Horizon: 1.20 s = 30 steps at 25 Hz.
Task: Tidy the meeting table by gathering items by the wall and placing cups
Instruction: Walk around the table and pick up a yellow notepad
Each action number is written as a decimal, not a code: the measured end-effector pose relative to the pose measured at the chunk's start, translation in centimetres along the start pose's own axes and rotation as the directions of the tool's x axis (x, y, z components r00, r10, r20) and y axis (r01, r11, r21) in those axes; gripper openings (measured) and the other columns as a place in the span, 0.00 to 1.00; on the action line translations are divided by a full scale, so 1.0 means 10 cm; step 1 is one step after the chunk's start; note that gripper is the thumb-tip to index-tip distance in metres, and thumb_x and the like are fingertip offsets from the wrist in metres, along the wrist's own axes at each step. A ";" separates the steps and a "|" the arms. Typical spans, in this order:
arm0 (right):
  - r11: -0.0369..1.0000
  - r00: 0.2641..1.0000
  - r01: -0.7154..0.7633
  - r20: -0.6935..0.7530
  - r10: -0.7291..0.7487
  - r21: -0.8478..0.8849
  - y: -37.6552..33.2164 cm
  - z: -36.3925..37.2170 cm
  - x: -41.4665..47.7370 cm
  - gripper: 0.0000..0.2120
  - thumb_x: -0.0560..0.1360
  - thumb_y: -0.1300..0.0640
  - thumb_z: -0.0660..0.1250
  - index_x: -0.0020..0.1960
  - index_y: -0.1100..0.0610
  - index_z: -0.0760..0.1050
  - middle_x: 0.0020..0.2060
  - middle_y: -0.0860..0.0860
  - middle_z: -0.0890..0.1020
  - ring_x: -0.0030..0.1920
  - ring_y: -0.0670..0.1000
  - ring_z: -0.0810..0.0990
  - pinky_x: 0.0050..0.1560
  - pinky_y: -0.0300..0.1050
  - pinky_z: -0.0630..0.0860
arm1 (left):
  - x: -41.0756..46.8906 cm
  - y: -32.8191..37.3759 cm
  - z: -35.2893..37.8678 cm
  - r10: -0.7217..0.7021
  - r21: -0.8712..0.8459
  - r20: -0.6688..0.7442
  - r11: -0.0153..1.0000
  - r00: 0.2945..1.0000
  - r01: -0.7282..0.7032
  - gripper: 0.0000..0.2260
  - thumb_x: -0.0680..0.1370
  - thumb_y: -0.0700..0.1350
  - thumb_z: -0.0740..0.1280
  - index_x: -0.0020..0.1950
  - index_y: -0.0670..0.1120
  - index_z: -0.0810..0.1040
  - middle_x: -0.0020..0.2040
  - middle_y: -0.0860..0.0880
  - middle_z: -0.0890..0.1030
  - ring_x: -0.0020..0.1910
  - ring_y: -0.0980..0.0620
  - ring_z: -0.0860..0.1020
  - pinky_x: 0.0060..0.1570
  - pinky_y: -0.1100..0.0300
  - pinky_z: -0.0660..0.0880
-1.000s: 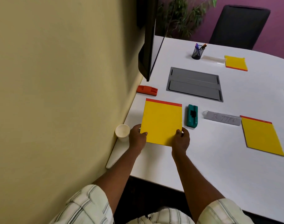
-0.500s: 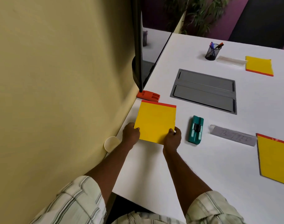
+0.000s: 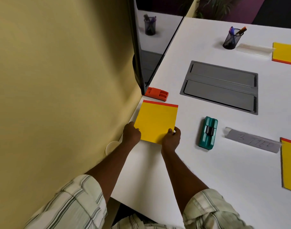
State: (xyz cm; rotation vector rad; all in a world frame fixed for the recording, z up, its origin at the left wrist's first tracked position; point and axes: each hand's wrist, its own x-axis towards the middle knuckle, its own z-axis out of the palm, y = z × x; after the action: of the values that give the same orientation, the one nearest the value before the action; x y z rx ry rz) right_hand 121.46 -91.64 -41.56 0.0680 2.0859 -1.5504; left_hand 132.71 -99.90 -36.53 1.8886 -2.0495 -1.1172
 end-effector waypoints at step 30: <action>0.862 0.998 -0.021 0.046 0.052 -0.507 0.22 0.64 0.05 0.19 0.80 0.58 0.57 0.70 0.58 0.66 0.60 0.60 0.70 0.62 0.62 0.70 0.61 0.55 0.69 | 0.52 -0.27 -0.08 -0.054 0.081 0.062 0.996 0.997 0.049 0.21 0.79 0.38 0.61 0.72 0.38 0.65 0.71 0.40 0.69 0.69 0.41 0.69 0.65 0.51 0.68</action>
State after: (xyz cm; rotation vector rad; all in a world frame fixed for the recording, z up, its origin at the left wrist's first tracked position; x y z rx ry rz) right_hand 124.24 -96.77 -44.96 -0.1277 2.3592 -0.9221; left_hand 134.22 -104.78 -39.49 1.9785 -2.1201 -1.1392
